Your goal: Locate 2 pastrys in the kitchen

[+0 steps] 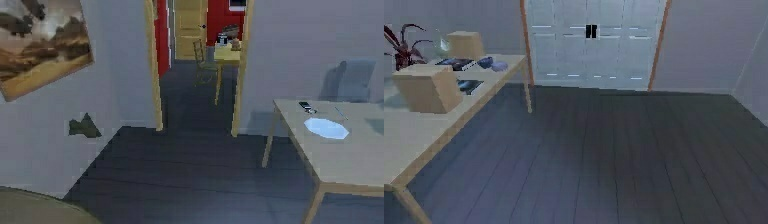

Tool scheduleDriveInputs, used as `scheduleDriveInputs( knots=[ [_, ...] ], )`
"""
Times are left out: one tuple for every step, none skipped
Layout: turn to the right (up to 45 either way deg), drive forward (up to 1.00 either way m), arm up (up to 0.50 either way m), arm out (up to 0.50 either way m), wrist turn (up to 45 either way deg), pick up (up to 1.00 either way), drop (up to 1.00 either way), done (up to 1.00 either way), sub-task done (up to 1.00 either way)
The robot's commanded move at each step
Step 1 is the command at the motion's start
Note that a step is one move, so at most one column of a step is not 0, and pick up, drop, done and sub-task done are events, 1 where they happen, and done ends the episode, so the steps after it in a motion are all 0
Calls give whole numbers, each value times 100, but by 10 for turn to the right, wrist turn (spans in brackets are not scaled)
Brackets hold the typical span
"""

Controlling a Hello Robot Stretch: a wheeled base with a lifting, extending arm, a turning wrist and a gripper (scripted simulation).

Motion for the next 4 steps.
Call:
scheduleDriveInputs(
  knots=[
    [0, 40, 0, 0, 0, 0, 0, 0, 0],
    [0, 100, 0, 0, 0, 0, 0, 0, 0],
    [0, 100, 0, 0, 0, 0, 0, 0, 0],
    [60, 0, 0, 0, 0, 0, 0, 0, 0]
  ],
)
